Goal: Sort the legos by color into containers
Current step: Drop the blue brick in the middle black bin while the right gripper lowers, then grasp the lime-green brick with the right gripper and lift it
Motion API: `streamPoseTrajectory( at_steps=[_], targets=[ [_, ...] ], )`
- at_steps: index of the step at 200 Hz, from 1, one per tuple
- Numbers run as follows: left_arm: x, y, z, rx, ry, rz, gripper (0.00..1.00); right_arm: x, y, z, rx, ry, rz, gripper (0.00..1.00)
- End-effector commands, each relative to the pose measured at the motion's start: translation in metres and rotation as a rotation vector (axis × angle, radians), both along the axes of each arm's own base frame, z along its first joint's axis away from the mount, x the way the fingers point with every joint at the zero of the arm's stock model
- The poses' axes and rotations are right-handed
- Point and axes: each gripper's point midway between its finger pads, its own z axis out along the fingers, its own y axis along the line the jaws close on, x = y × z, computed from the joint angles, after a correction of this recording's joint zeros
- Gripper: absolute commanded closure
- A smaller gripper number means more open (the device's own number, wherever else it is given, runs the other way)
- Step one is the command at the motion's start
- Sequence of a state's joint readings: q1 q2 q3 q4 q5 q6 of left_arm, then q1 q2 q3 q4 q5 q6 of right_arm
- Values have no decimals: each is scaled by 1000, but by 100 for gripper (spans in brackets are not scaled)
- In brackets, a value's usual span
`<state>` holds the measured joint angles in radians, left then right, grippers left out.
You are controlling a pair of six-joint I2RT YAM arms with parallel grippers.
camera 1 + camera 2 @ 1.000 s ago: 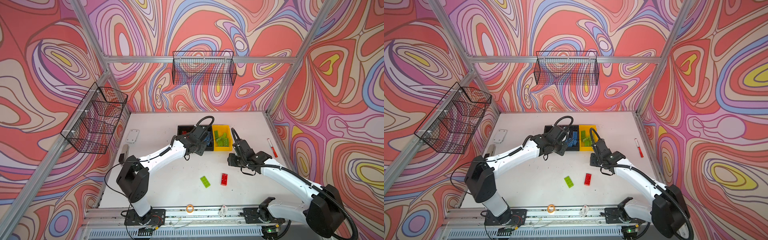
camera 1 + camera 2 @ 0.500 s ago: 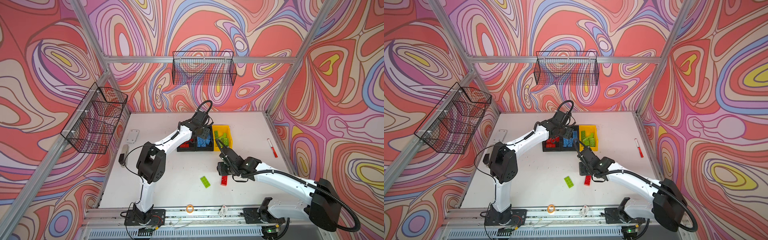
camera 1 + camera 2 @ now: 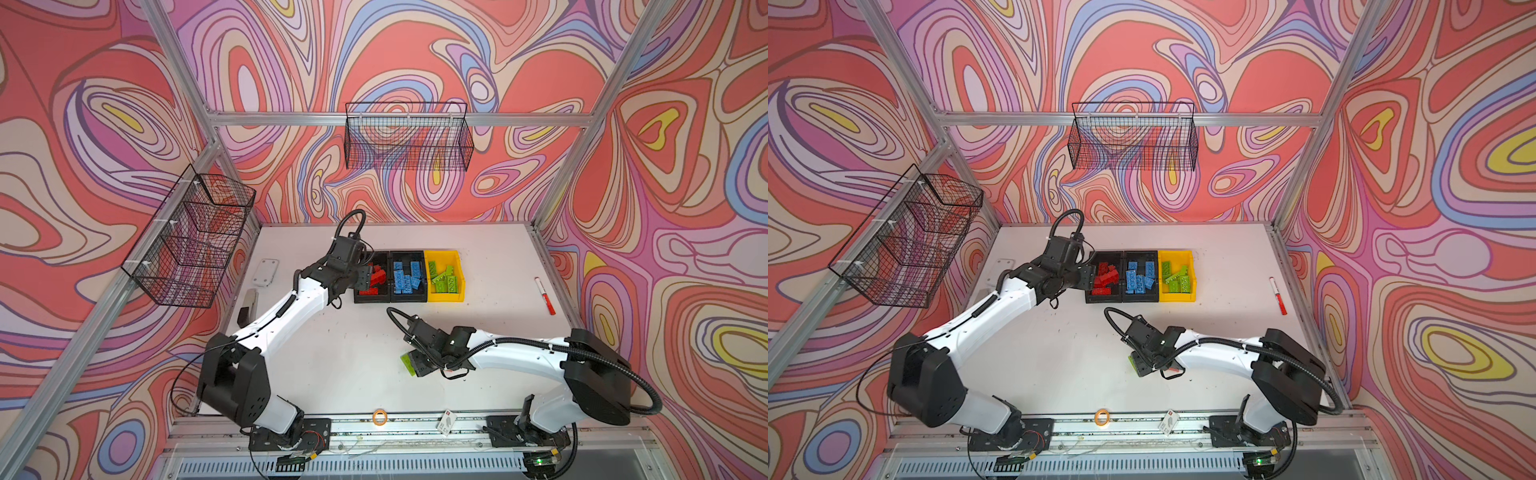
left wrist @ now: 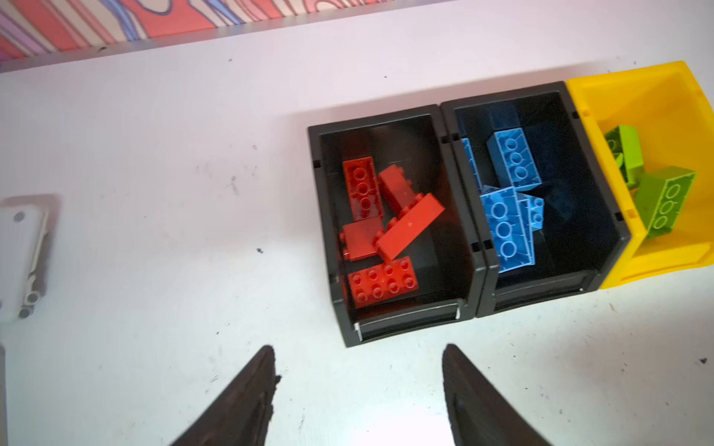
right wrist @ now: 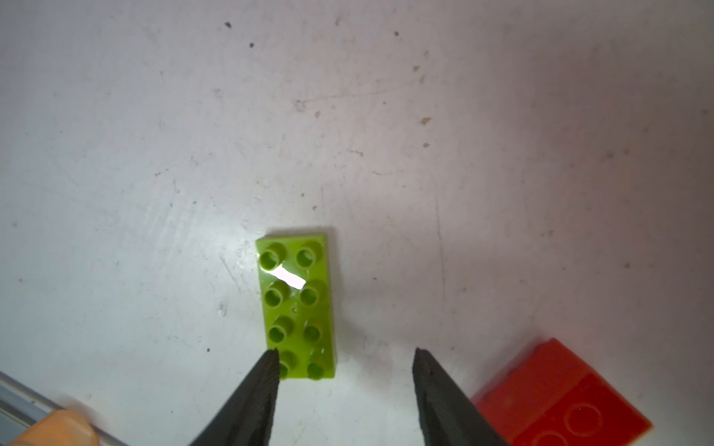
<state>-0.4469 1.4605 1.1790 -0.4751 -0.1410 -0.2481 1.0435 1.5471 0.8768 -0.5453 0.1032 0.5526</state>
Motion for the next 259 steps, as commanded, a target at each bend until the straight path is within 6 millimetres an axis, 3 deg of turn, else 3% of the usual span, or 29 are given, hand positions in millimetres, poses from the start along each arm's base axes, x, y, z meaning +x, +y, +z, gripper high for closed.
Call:
streamPoseTrajectory(
  at_steps=[1, 34, 76, 157, 202, 259],
  targets=[
    [-17, 17, -12, -10, 25, 50, 30, 1, 18, 2, 20, -14, 38, 39],
    [-41, 34, -25, -24, 60, 78, 30, 2, 24, -4, 0, -12, 50, 38],
    [-58, 39, -35, -56, 88, 101, 30, 4, 23, -18, -49, -1, 53, 41],
    [-61, 40, -34, -81, 87, 112, 30, 6, 12, -26, -86, -12, 6, 61],
    [-61, 40, -34, -83, 90, 109, 31, 14, 8, -10, -97, -55, -29, 71],
    [-65, 35, -31, -99, 97, 76, 31, 47, 6, 42, -7, -132, -118, 69]
  ],
)
